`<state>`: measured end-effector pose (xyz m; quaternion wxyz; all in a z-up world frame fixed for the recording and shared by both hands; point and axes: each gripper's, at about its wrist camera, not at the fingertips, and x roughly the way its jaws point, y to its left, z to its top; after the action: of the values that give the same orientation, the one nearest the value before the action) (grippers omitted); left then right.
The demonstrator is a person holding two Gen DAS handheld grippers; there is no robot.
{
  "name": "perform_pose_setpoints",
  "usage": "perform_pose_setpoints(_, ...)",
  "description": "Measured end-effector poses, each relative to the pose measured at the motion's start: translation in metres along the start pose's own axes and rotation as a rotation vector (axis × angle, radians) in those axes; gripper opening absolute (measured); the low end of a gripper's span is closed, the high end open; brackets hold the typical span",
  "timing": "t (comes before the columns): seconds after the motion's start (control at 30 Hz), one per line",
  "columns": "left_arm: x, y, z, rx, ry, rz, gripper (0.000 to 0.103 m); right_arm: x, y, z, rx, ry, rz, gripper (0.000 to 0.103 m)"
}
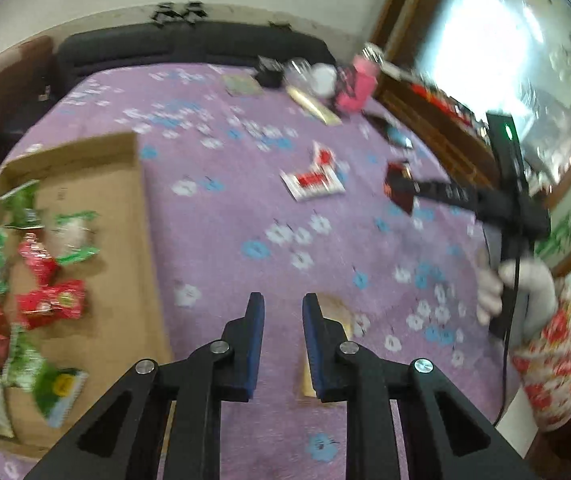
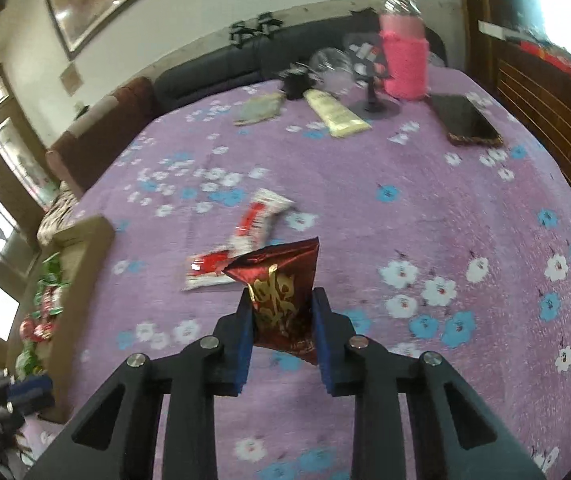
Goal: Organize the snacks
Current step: 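Carry the pastry and red bag over the tray and open both grippers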
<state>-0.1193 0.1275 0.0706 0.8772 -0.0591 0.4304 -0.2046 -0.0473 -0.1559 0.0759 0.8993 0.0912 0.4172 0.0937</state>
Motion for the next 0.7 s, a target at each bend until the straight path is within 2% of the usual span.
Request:
perform_pose_setpoints(0.1, -0.007, 0.012, 0.000, -0.047, -0.010, -0.002, 0.020, -0.007, 0.022, 0.001, -0.055, -0.013, 0.025, 0.026)
perform_pose_setpoints(0.13, -0.006, 0.011, -0.002, -0.045, -0.005, -0.025, 0.029, -0.008, 0.028, 0.000, -0.070, -0.016, 0.029, 0.026)
perform_pose_setpoints(0.17, -0.002, 0.006, -0.006, -0.031, 0.018, -0.049, 0.048, -0.009, 0.032, -0.002, -0.079, -0.013, 0.038, 0.026)
perform_pose_setpoints(0.23, 0.011, -0.009, -0.014, 0.026, 0.063, -0.043, 0.063, -0.007, 0.036, -0.006, -0.082, -0.001, 0.050, 0.026)
perform_pose_setpoints(0.33, 0.029, -0.032, -0.023, 0.095, 0.123, -0.061, 0.063, -0.008, 0.039, -0.015, -0.085, 0.025, 0.060, 0.026)
perform_pose_setpoints(0.4, 0.043, -0.048, -0.029, 0.152, 0.155, -0.020, 0.063, -0.011, 0.039, -0.019, -0.089, 0.029, 0.056, 0.026)
perform_pose_setpoints(0.43, 0.049, -0.055, -0.032, 0.181, 0.169, -0.003, 0.060, -0.013, 0.039, -0.020, -0.089, 0.030, 0.057, 0.026)
perform_pose_setpoints(0.47, 0.057, -0.063, -0.036, 0.217, 0.185, 0.026, 0.048, -0.015, 0.038, -0.021, -0.088, 0.031, 0.059, 0.026)
perform_pose_setpoints(0.5, 0.060, -0.069, -0.039, 0.256, 0.180, 0.066, 0.047, -0.017, 0.038, -0.021, -0.087, 0.029, 0.060, 0.026)
perform_pose_setpoints(0.53, 0.063, -0.077, -0.042, 0.305, 0.172, 0.104, 0.040, -0.019, 0.038, -0.021, -0.088, 0.027, 0.061, 0.026)
perform_pose_setpoints(0.57, 0.064, -0.081, -0.041, 0.314, 0.171, 0.107, 0.035, -0.020, 0.039, -0.021, -0.088, 0.027, 0.065, 0.026)
perform_pose_setpoints(0.7, 0.053, -0.064, -0.028, 0.205, 0.135, 0.040, 0.035, -0.027, 0.046, -0.021, -0.098, 0.024, 0.083, 0.026)
